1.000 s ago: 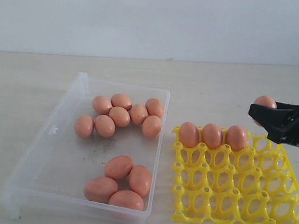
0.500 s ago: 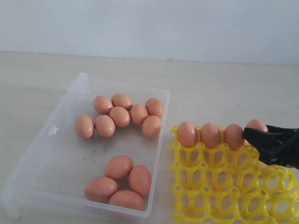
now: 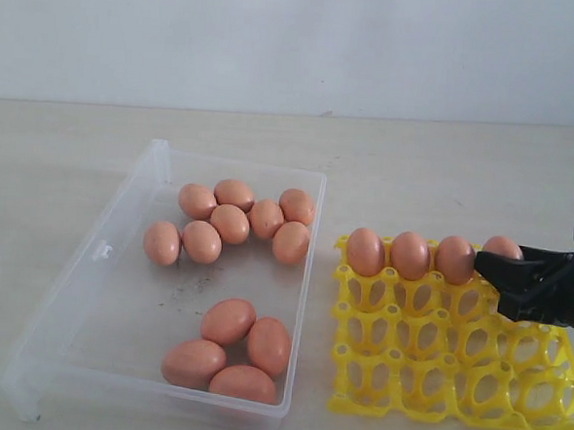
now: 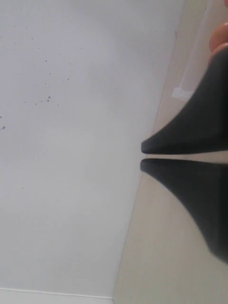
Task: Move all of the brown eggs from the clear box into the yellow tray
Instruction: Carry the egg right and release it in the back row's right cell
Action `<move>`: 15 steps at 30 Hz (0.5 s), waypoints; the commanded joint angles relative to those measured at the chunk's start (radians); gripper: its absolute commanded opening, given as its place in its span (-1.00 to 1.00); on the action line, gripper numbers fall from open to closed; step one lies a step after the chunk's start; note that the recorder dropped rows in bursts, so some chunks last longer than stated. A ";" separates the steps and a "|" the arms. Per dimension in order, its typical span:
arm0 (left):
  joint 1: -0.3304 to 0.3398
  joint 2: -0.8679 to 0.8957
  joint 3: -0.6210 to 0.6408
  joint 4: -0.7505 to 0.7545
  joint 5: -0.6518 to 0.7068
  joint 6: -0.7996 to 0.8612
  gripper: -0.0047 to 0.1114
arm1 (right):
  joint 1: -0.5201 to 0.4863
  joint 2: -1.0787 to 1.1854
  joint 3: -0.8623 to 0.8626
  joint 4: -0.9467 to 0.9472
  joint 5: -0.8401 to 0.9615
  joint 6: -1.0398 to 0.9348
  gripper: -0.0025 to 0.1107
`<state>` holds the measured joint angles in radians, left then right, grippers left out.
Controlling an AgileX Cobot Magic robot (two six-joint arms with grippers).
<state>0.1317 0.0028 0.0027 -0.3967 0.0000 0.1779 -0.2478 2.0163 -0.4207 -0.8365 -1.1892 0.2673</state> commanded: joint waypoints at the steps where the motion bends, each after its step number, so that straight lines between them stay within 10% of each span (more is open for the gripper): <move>1: -0.003 -0.003 -0.003 -0.003 0.000 0.007 -0.85 | -0.002 0.000 0.001 -0.065 0.008 0.005 -0.96; 5: -0.003 -0.003 -0.003 -0.003 0.000 0.007 -0.85 | 0.000 0.000 0.001 -0.077 0.012 0.019 -0.90; 15: -0.003 -0.003 -0.003 -0.003 0.000 0.007 -0.85 | 0.000 0.000 0.001 -0.077 -0.032 0.048 0.09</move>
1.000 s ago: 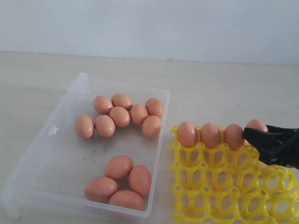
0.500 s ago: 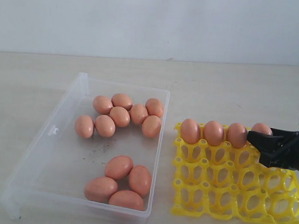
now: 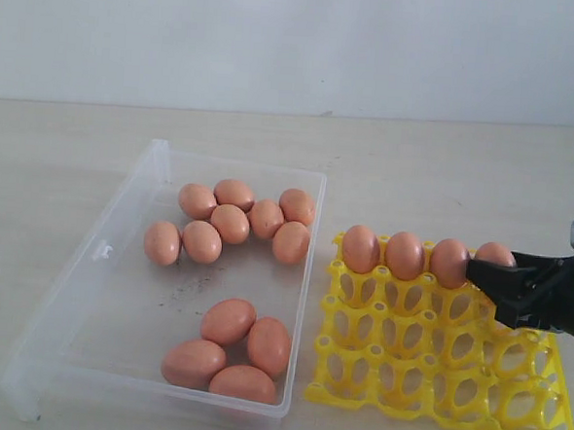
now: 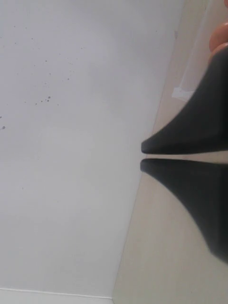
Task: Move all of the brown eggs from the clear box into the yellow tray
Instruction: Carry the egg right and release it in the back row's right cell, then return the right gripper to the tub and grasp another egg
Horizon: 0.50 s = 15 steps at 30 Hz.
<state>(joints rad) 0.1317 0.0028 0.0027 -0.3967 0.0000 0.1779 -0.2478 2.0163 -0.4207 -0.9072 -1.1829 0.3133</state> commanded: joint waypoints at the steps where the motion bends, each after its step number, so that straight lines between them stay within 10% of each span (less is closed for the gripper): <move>1: -0.003 -0.003 -0.003 -0.003 0.000 0.007 -0.85 | 0.000 0.000 0.001 -0.006 -0.038 0.002 0.09; 15: -0.003 -0.003 -0.003 -0.003 0.000 0.007 -0.85 | -0.002 -0.149 -0.001 0.013 -0.038 0.053 0.09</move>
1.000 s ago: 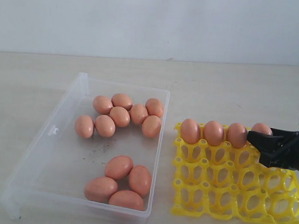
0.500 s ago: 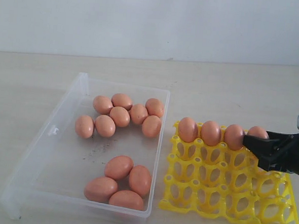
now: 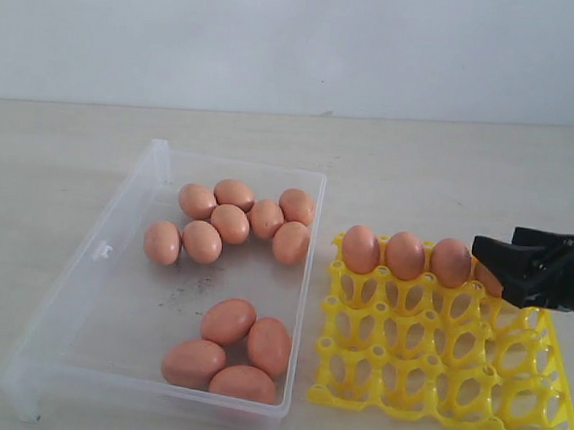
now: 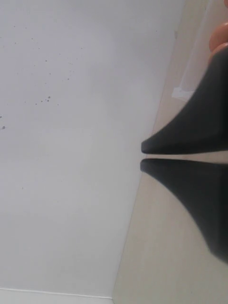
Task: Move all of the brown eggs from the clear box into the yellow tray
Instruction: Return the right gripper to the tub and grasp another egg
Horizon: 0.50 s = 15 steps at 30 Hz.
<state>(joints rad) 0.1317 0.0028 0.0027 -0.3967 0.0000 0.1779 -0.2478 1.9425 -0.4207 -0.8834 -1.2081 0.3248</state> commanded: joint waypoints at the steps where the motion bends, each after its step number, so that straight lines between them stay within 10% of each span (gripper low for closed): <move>1: -0.003 -0.003 -0.003 -0.003 0.000 0.007 -0.85 | -0.002 -0.094 -0.001 -0.017 -0.013 0.061 0.09; 8: -0.003 -0.003 -0.003 -0.003 0.000 0.007 -0.85 | 0.039 -0.259 -0.001 -0.182 -0.013 0.247 -0.34; 15: -0.003 -0.003 -0.003 -0.003 0.000 0.007 -0.85 | 0.355 -0.382 -0.033 -0.303 0.075 0.217 -0.96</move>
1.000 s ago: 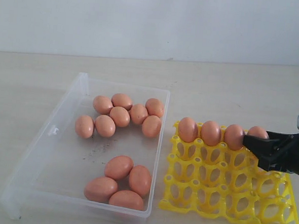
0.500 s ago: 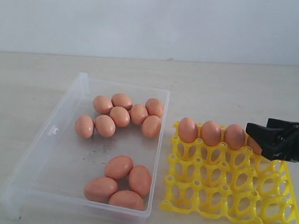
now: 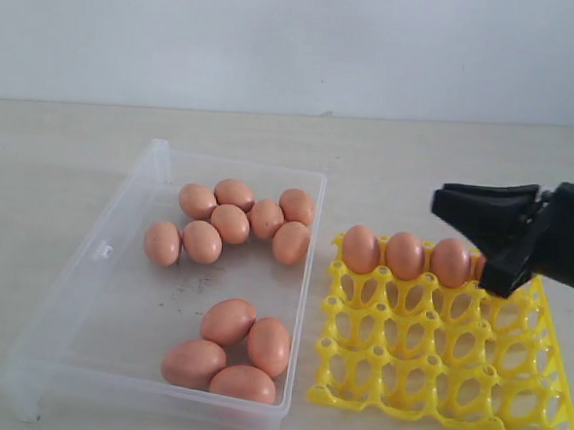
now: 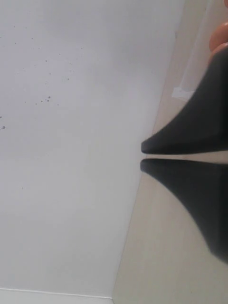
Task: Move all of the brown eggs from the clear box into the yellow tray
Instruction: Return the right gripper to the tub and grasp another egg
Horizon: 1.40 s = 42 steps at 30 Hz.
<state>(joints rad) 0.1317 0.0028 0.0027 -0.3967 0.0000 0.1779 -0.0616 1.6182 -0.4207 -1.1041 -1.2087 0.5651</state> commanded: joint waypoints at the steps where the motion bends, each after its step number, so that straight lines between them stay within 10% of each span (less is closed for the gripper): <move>1: -0.003 -0.003 -0.003 -0.003 0.000 0.007 -0.85 | 0.238 -0.065 -0.055 -0.101 0.194 -0.023 -0.96; 9: -0.003 -0.003 -0.003 -0.003 0.000 0.007 -0.85 | 0.708 -0.051 -0.187 -0.103 0.985 -0.327 -0.96; 15: -0.003 -0.003 -0.003 -0.003 0.000 0.007 -0.85 | 0.837 -0.051 -0.295 -0.098 0.938 -0.466 -0.89; 25: -0.003 -0.003 -0.003 -0.003 0.000 0.007 -0.85 | 0.861 0.015 -0.455 -0.022 0.972 -0.465 -0.07; 33: -0.003 -0.003 -0.003 -0.003 0.000 0.007 -0.85 | 0.865 0.035 -0.510 0.059 0.545 -0.490 -0.25; 38: -0.003 -0.003 -0.003 -0.003 0.000 0.007 -0.85 | 0.899 0.040 -0.523 0.212 0.690 -0.490 -0.97; 42: -0.003 -0.003 -0.003 -0.003 0.000 0.007 -0.85 | 0.899 0.075 -0.548 0.178 0.881 -0.483 -0.82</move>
<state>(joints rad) 0.1317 0.0028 0.0027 -0.3967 0.0000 0.1779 0.8368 1.6706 -0.9527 -0.9241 -0.4605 0.0789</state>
